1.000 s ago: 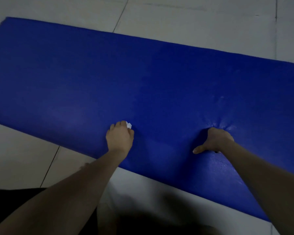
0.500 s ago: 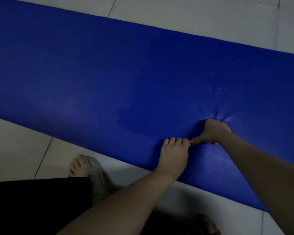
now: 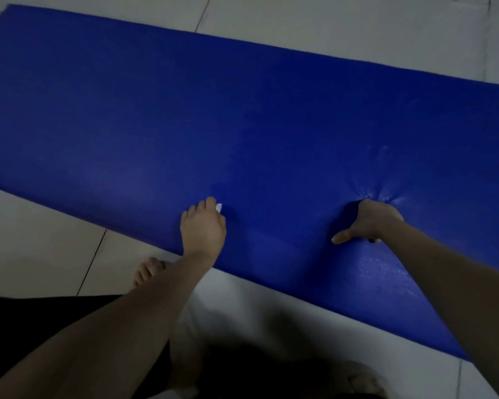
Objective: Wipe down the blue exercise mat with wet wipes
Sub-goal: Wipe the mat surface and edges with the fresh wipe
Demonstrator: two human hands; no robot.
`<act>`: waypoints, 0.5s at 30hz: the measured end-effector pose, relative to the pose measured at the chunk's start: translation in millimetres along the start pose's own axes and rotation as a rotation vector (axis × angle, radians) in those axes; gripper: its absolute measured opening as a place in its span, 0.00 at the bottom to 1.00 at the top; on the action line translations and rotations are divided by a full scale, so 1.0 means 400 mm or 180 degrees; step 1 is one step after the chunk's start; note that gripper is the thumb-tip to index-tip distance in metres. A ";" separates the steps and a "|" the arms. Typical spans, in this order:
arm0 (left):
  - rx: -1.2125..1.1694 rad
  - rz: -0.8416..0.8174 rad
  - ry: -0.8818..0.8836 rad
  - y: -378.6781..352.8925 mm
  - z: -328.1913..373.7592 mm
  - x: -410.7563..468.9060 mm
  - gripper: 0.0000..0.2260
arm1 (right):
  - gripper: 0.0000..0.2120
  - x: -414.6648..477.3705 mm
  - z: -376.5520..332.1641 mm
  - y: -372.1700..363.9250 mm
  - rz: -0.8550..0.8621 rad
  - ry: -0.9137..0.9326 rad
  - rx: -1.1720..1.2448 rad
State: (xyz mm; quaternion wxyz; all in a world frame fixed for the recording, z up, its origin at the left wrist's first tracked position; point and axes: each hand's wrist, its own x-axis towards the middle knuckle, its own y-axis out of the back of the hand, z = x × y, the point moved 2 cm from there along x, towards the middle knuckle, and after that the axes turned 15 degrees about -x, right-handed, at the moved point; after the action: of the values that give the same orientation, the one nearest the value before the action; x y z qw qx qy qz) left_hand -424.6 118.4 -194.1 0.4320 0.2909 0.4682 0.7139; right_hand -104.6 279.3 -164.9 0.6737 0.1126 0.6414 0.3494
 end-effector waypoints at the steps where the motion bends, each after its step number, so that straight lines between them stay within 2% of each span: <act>1: -0.0131 -0.0015 -0.0039 -0.009 0.023 -0.017 0.08 | 0.38 -0.002 -0.001 0.002 -0.0022 -0.0011 -0.0002; 7: -0.0540 -0.0431 -0.0600 -0.114 0.268 -0.171 0.11 | 0.38 -0.007 -0.006 0.009 -0.0050 -0.0042 0.0012; 10: -0.0788 -0.0689 -0.0938 -0.168 0.372 -0.252 0.08 | 0.39 0.000 -0.005 0.005 -0.0001 -0.0042 -0.0013; 15: -0.0700 -0.1059 -0.1407 -0.183 0.383 -0.257 0.06 | 0.38 0.001 -0.008 0.003 -0.0025 -0.0066 -0.0043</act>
State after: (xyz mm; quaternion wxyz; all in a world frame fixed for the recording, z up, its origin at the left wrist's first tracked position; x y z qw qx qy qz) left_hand -226.9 104.7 -202.3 0.6635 0.3100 0.3238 0.5991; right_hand -108.1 279.5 -165.2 0.6825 0.1091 0.6324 0.3499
